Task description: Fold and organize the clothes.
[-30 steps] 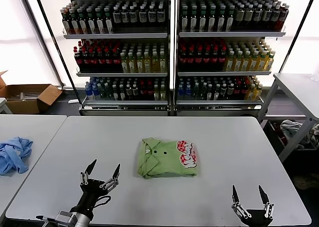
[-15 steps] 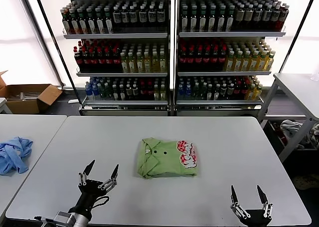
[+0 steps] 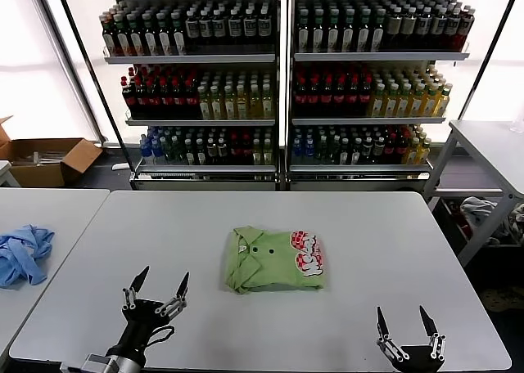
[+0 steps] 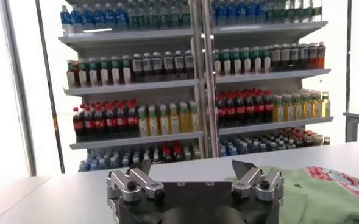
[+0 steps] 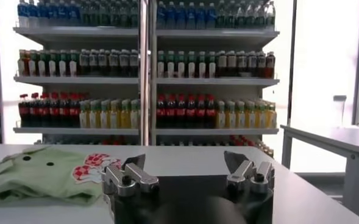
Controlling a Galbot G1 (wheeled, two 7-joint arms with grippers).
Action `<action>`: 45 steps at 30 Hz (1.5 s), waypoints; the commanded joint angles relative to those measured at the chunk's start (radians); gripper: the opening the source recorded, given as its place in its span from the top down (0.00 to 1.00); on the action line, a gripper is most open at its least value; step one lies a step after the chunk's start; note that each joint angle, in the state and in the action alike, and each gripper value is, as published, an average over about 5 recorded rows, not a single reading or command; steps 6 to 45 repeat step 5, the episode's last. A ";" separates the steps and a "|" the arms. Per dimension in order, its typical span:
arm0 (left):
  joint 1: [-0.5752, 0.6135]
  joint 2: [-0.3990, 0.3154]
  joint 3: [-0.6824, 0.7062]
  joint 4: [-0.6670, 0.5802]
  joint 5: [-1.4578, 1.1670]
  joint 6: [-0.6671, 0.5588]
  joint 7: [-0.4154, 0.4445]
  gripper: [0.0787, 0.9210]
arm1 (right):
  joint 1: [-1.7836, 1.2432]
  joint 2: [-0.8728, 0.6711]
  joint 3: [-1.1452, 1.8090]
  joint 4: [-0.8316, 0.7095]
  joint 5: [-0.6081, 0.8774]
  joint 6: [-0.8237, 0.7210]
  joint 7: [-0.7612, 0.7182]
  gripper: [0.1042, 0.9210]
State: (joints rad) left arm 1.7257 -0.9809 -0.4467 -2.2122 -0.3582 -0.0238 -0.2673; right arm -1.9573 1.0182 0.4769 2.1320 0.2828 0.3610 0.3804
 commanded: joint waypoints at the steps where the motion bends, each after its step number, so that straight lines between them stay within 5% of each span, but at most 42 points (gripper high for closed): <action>1: 0.035 -0.004 -0.006 -0.006 0.008 -0.011 -0.005 0.12 | -0.003 -0.005 -0.001 0.003 -0.001 0.000 -0.003 0.12; 45: 0.041 -0.004 -0.010 -0.010 0.010 -0.014 -0.007 0.12 | -0.005 -0.005 -0.004 0.001 -0.001 0.000 -0.003 0.12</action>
